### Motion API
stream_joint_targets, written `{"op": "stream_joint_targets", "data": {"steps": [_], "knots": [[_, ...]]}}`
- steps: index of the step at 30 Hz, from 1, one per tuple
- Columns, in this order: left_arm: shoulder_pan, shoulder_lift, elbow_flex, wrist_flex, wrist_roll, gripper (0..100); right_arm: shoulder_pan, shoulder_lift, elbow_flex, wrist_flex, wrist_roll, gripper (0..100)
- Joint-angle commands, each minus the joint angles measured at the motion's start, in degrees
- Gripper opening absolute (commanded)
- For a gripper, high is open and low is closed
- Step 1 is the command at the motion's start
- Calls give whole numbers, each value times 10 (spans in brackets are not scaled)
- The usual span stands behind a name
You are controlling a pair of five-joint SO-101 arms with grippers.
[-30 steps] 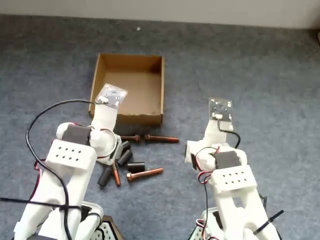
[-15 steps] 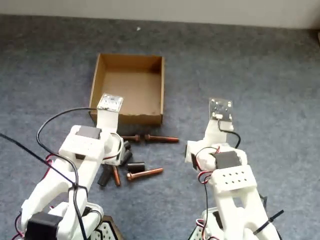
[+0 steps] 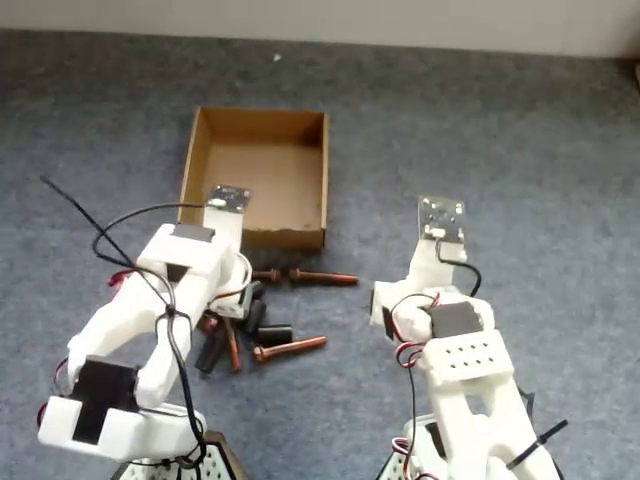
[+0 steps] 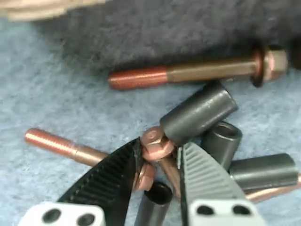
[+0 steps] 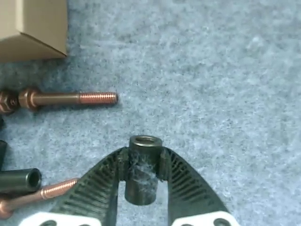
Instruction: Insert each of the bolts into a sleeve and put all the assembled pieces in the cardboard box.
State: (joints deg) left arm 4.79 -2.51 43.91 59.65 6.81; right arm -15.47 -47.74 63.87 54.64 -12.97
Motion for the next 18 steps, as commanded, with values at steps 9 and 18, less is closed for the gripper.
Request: {"op": "stream_joint_targets", "data": {"steps": [9,18], "knots": [[8,-136,-16,25,5,5,6,-19,-9,-8,1,5],[8,-395,-16,75,3,5,-43,-23,-22,-8,2,5]]}}
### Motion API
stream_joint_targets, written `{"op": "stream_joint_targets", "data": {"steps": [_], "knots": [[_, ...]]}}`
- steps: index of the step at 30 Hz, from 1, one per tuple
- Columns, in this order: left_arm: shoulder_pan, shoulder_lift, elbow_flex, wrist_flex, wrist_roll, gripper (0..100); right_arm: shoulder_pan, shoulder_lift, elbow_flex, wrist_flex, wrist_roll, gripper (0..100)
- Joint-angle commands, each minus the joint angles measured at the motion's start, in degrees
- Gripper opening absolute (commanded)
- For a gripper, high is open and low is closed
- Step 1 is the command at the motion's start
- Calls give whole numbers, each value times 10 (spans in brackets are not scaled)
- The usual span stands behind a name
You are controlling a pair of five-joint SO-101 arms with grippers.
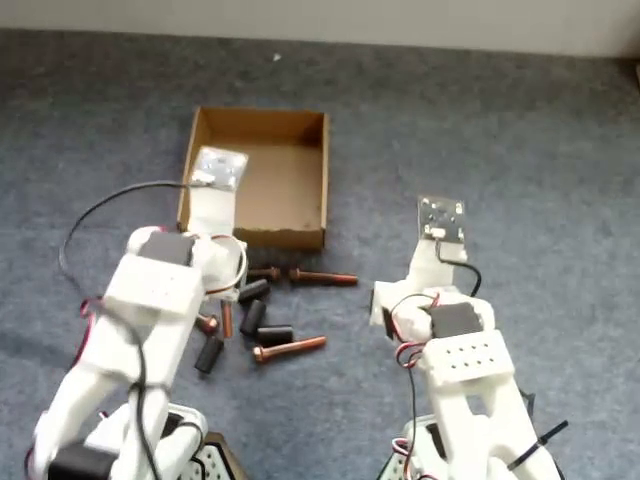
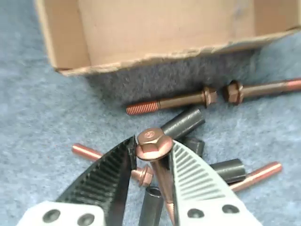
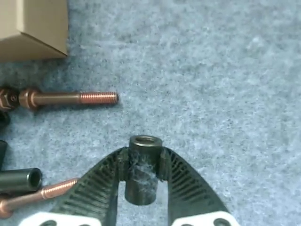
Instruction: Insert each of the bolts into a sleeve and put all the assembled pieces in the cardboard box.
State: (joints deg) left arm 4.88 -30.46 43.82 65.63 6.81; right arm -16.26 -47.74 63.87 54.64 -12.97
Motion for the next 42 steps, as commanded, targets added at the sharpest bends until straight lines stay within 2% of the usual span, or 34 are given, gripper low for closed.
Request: {"op": "stream_joint_targets", "data": {"steps": [1,11,18,21,31,34,42], "knots": [[7,-141,-15,15,3,5,-47,-33,-27,-8,3,5],[6,-349,-15,10,4,5,-172,-280,-29,-13,5,5],[7,-448,-13,-34,6,5,-244,-356,-17,-18,70,5],[7,-477,-13,-62,6,5,-273,-363,16,-52,75,5],[9,-501,-12,-90,11,5,-392,-449,156,-208,215,5],[35,-501,-12,-89,46,5,-401,-474,184,-240,233,5],[90,-502,20,-89,47,5,-388,-501,191,-249,231,5]]}}
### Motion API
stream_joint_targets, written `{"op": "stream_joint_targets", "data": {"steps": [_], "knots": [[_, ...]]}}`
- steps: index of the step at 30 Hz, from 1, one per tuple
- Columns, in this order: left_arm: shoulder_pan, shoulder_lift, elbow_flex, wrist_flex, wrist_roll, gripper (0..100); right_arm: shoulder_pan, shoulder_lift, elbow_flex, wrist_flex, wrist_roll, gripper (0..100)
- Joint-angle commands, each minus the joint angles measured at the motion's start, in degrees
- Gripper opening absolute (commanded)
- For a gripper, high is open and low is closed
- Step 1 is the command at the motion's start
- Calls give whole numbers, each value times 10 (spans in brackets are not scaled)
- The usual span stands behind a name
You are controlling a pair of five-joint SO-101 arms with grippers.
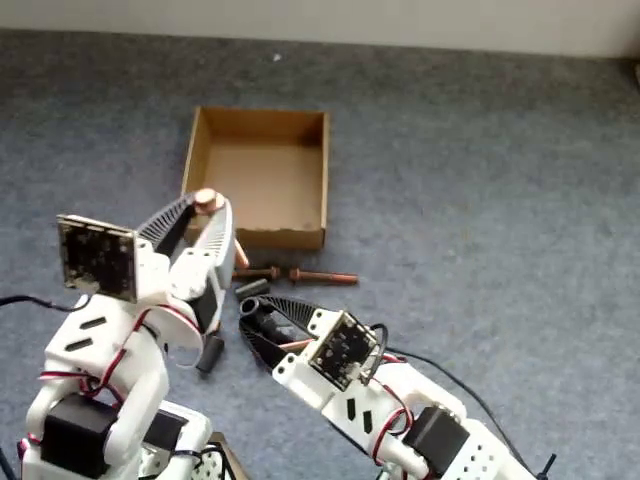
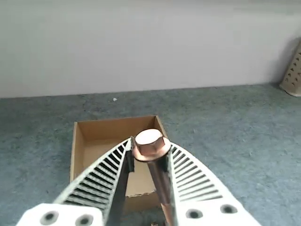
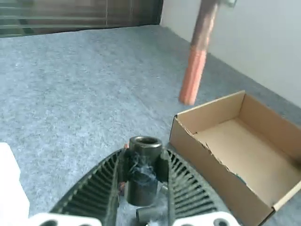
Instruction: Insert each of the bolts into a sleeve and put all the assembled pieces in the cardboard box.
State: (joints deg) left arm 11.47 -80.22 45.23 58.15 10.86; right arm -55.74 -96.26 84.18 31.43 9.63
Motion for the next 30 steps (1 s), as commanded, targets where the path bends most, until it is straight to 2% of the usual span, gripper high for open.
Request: {"op": "stream_joint_targets", "data": {"steps": [1,5,13,18,30], "knots": [[27,-4,7,-14,6,5,18,-15,-13,-17,5,5],[28,-4,7,-14,7,5,51,-16,-13,-18,4,5],[81,-4,15,-5,6,5,56,-16,-13,-18,-3,5],[83,-4,39,-5,6,5,57,-14,-27,-18,-50,5],[85,-5,43,33,5,5,84,-16,-35,-18,-52,5]]}}
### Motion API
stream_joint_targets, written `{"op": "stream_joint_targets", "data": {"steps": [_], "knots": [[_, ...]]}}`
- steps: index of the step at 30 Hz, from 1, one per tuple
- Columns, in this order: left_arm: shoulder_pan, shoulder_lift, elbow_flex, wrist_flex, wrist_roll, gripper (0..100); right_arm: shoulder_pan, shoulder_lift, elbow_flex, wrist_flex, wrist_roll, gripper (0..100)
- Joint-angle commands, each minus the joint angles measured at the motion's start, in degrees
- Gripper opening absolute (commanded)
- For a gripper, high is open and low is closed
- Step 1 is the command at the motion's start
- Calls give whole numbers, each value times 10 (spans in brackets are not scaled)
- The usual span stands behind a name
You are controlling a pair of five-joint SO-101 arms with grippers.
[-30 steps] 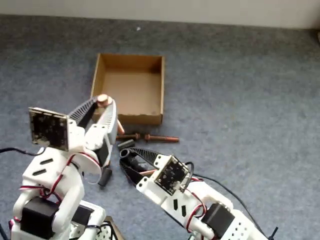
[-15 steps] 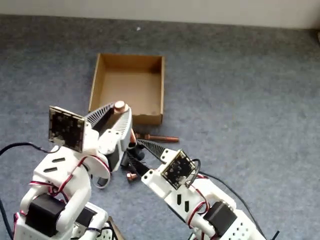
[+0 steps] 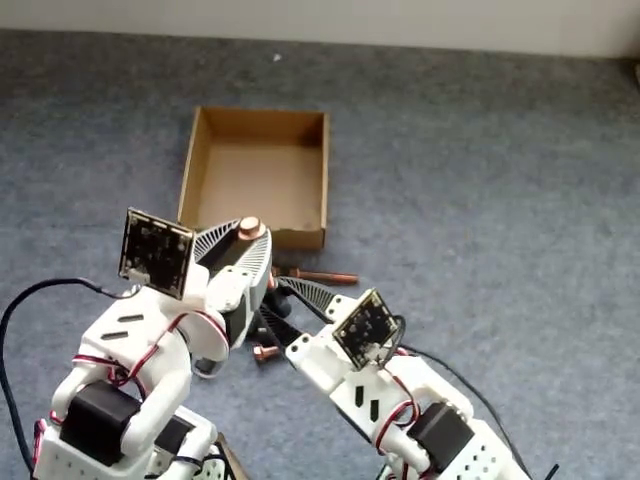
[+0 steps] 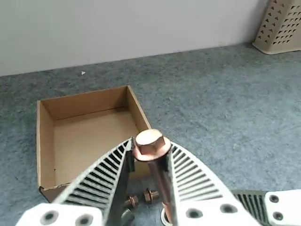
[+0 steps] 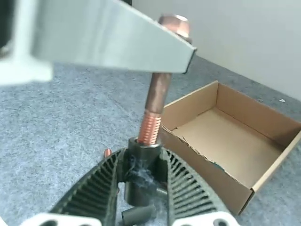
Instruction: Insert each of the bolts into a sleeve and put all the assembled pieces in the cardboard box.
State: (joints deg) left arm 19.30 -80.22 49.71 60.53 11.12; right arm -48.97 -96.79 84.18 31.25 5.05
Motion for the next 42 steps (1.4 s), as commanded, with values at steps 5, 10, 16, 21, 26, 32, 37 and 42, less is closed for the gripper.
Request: {"op": "stream_joint_targets", "data": {"steps": [5,10,16,21,26,32,37,42], "knots": [[37,-4,5,44,-21,8,16,-11,-35,-16,-6,5],[46,-4,0,91,-83,146,17,-11,-35,-16,-7,5],[-35,-4,0,95,-66,235,18,-7,-35,-14,-7,5],[-110,-4,-1,98,-66,232,60,-6,-35,-13,-64,5],[-214,-4,0,119,-63,231,120,36,-38,-15,-85,5],[-350,-4,4,149,-62,231,130,212,-161,-16,-87,5],[-410,-4,46,167,-63,231,130,390,-285,-57,-85,5],[-457,-4,128,141,-66,231,145,543,-362,-139,-83,5]]}}
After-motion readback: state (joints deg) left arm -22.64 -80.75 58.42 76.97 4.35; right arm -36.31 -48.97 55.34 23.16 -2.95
